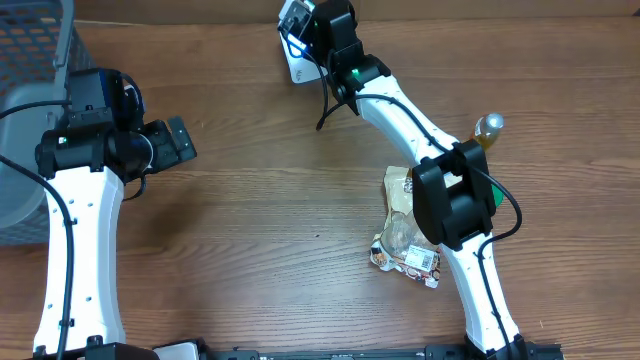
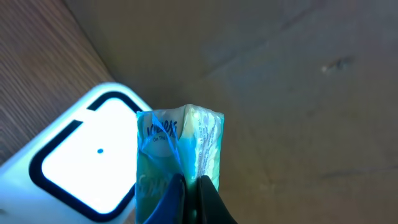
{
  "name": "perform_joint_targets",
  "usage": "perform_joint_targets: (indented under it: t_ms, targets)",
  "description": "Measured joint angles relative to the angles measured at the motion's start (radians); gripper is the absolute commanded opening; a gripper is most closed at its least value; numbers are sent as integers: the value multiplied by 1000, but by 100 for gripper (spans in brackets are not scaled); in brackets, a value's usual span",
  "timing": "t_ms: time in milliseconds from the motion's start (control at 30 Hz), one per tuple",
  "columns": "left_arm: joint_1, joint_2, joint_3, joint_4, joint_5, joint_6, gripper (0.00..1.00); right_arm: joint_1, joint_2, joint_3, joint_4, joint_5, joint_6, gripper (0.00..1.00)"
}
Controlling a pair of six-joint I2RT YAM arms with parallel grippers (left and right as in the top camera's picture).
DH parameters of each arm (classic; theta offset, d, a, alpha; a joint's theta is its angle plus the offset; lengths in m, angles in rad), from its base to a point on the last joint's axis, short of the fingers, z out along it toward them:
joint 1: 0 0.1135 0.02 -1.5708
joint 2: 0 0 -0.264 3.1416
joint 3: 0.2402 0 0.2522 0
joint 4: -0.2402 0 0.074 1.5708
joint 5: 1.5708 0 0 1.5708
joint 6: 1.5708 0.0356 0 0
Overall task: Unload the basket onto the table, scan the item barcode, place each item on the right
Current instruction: 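Hold the tissue pack barcode against the white scanner window, then carry the tissue pack down beside the pouch and release it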
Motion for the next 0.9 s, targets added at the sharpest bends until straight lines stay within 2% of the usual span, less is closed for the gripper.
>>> perform_joint_targets:
  t_ms: [433,667,800,900]
  targets:
    - [0,0,0,0,0,0,100,2,75,0,34,-8,0,4]
    - [0,0,0,0,0,0,100,2,77,0,119,25,5,4]
    - [0,0,0,0,0,0,99,6,73,0,126,70,56,4]
    - [0,0,0,0,0,0,100,11,44,0,45,103,117,4]
